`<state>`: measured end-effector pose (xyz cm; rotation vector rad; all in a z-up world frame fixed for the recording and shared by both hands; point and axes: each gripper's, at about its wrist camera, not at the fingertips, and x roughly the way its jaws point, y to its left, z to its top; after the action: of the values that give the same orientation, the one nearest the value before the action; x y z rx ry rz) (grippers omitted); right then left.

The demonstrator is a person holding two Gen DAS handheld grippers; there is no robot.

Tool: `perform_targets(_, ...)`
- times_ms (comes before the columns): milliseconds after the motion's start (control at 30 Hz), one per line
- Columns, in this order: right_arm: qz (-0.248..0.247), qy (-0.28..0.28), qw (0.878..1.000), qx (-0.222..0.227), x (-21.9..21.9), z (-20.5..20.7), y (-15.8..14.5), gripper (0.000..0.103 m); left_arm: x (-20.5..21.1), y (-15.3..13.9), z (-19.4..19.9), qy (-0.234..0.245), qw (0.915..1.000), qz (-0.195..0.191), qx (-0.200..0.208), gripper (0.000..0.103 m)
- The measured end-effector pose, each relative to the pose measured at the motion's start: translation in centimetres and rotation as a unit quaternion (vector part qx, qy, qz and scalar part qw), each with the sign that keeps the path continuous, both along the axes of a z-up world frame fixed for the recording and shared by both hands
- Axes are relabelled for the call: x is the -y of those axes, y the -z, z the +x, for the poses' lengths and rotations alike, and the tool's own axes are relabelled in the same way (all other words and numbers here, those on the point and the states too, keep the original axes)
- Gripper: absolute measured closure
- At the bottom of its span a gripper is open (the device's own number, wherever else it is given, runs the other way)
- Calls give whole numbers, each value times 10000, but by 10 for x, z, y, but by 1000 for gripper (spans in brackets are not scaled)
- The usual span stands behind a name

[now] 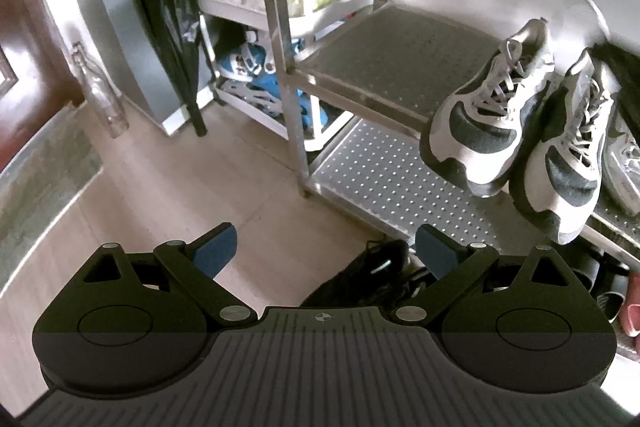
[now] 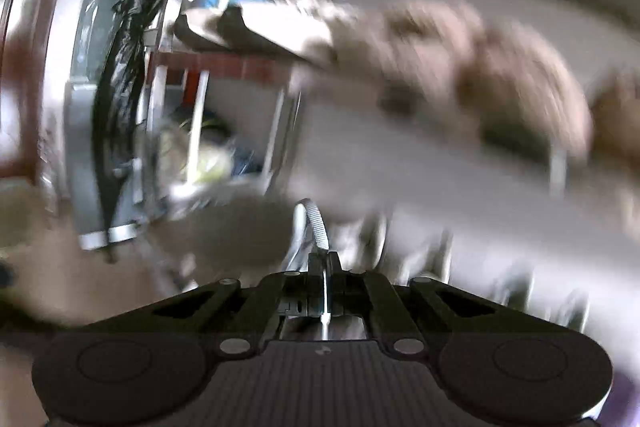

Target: Organize scattered shoes

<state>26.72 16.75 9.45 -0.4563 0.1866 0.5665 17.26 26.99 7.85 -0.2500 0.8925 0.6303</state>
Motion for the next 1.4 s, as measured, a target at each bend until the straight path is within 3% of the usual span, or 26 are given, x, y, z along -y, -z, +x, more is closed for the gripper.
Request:
perform_targets(133, -661, 358, 9954, 595, -55, 47, 14, 97, -5, 1, -1, -24, 10000, -22, -18, 4)
perform_targets(200, -945, 490, 9939, 282, -69, 73, 27, 84, -7, 2, 0, -32, 10000, -18, -24, 4)
perform_targets(233, -1091, 555, 9924, 132, -76, 86, 34, 56, -7, 2, 0, -28, 10000, -40, -27, 4)
perform_targets(267, -1379, 579, 9884, 270, -79, 91, 43, 58, -8, 2, 0, -24, 10000, -62, -30, 4)
perform_targets(400, -1024, 478, 9936, 62, -52, 84, 38, 50, -6, 1, 0, 4, 10000, -74, -21, 4)
perform_targets(533, -716, 225, 9967, 299, -14, 43, 41, 40, -6, -1, -5, -81, 9999, -77, 18, 4)
perform_targets(633, -466, -388, 9981, 111, 21, 9, 51, 47, -12, -5, -10, -293, 9995, -36, 102, 4)
perform_targets(667, -542, -607, 9967, 39, 26, 3, 55, 68, -15, -7, -12, -374, 9992, -8, 123, 4)
perform_targets(700, -626, -829, 9946, -33, 30, -2, 60, 80, -18, -8, -14, -480, 9987, 25, 143, 4)
perform_targets(733, -950, -1160, 9886, -104, 30, -7, 72, 100, -24, -9, -17, -654, 9977, 66, 152, 4)
perform_targets(900, -1366, -1838, 9733, -134, 4, -6, 92, 101, -43, -10, -27, -1208, 9925, 59, 184, 4)
perform_targets(1033, -1798, -2193, 9588, 163, -30, 3, 113, 101, -46, -11, -29, -1263, 9918, 55, 195, 4)
perform_targets(1233, -1954, -1819, 9634, 226, -48, 26, 110, 103, -44, -11, -27, -1131, 9935, 22, 139, 4)
perform_targets(1400, -1828, -1113, 9768, 7, -49, 74, 108, 103, -42, -9, -26, -1075, 9941, -1, 116, 4)
